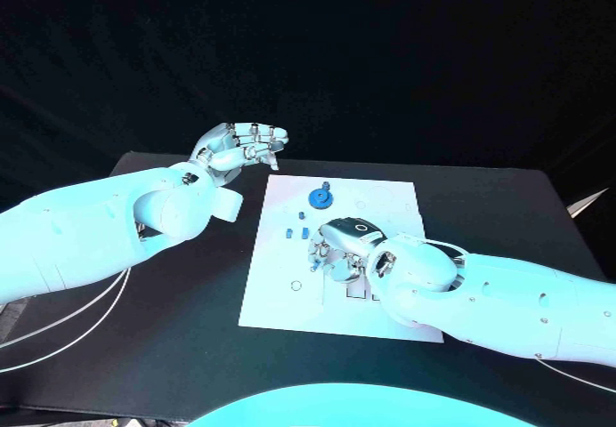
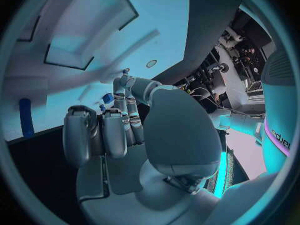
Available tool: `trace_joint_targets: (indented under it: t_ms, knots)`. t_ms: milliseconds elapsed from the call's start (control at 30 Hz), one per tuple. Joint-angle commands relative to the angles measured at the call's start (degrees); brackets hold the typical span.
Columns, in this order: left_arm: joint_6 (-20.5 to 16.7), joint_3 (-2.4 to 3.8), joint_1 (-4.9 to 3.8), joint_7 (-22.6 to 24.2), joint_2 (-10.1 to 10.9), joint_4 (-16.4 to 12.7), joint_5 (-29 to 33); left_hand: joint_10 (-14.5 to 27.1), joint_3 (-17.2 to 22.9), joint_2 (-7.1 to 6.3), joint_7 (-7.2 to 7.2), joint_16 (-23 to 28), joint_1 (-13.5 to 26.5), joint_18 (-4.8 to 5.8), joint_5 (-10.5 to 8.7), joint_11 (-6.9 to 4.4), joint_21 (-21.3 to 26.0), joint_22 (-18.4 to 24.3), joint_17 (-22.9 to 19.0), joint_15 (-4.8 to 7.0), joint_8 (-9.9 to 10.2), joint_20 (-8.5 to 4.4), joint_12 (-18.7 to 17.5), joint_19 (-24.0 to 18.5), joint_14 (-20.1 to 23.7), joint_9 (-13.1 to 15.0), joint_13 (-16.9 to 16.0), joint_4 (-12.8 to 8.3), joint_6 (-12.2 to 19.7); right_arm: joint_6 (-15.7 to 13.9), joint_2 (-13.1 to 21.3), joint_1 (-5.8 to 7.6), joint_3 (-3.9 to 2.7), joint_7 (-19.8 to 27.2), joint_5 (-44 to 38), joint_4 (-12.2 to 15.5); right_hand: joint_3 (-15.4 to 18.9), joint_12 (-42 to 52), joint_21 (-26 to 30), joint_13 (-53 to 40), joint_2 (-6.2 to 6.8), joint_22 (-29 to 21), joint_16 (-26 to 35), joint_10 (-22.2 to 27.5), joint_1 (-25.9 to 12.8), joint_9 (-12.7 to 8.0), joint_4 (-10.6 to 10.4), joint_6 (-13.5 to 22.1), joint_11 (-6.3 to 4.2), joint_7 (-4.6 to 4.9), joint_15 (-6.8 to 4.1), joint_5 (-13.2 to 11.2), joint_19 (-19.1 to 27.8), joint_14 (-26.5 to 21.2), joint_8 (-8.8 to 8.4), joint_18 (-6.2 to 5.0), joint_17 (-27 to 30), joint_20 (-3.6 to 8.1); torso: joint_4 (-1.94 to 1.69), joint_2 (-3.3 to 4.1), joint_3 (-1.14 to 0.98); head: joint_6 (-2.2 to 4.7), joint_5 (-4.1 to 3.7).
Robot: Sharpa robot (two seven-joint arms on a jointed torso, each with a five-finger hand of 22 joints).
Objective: Assemble the parts on the task board
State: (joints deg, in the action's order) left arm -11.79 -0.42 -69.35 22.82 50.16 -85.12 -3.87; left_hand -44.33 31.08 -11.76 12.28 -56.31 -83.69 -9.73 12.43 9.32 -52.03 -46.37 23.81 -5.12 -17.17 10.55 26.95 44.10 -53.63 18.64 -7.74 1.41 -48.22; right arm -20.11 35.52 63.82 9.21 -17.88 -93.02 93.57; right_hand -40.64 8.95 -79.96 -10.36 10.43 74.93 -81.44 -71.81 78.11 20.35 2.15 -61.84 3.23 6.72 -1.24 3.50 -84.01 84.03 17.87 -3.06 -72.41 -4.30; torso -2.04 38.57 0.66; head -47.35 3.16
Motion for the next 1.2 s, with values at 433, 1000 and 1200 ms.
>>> trace_joint_targets:
  t_ms: [433, 1000, 1200]
  knots:
    - [0.2, 0.05, -0.05, 0.5, -0.1, -0.1, 0.3, 0.4, 0.0, 0.11, 0.27, 0.1, 0.4, -0.68, 0.18, 0.18, 0.4, -0.1, -0.1, 0.02, -0.4, -0.02, 0.2, -0.5, 0.4, -0.1, 0.1, 0.1, 0.2, 1.3, -0.8, -0.05, 0.1, -0.8, -1.0, -0.5, 0.0, 0.0, 0.3, 0.0, -0.43, 10.3, 0.3, -0.9, -0.3, 0.1, 0.5, -0.2, -0.52, 0.14, -0.49, 0.1, -2.6, 2.6, 0.11, 0.87, 0.0, 0.24, -0.11, 0.03, 0.02, -0.25, 0.16]
    - [0.4, 0.06, -0.05, 0.3, -0.1, -0.1, 0.3, 0.5, 0.0, 0.08, 0.29, 0.1, 0.4, -0.67, 0.17, 0.2, 0.4, -0.1, -0.1, -0.02, -0.4, 0.01, 0.3, -0.6, 0.5, -0.1, 0.1, 0.1, 0.2, 2.8, -1.5, -0.06, 0.21, -1.4, -1.7, -0.7, 0.0, -0.1, 0.3, 0.0, -0.44, 10.3, 0.3, -0.9, -0.4, 0.2, 0.7, -0.1, -0.48, 0.19, -0.47, 0.2, -2.5, 2.5, 0.08, 0.86, 0.1, 0.23, -0.07, 0.03, 0.03, -0.63, 0.12]
    - [0.4, 0.06, -0.05, 0.3, -0.1, -0.1, 0.3, 0.5, 0.0, 0.08, 0.29, 0.1, 0.4, -0.66, 0.17, 0.2, 0.5, -0.1, -0.1, -0.02, -0.4, 0.01, 0.3, -0.6, 0.5, -0.1, 0.1, 0.1, 0.2, 3.6, -1.7, -0.06, 0.26, -0.7, -1.7, -0.8, 1.0, -0.9, 0.8, -0.1, 0.17, 10.2, 0.6, -0.3, -2.0, 0.3, 0.8, 0.4, -0.17, 0.44, -0.17, 0.1, -2.4, 2.5, -0.34, 0.78, 0.5, 0.0, -0.12, 0.01, 0.05, -0.65, 0.05]
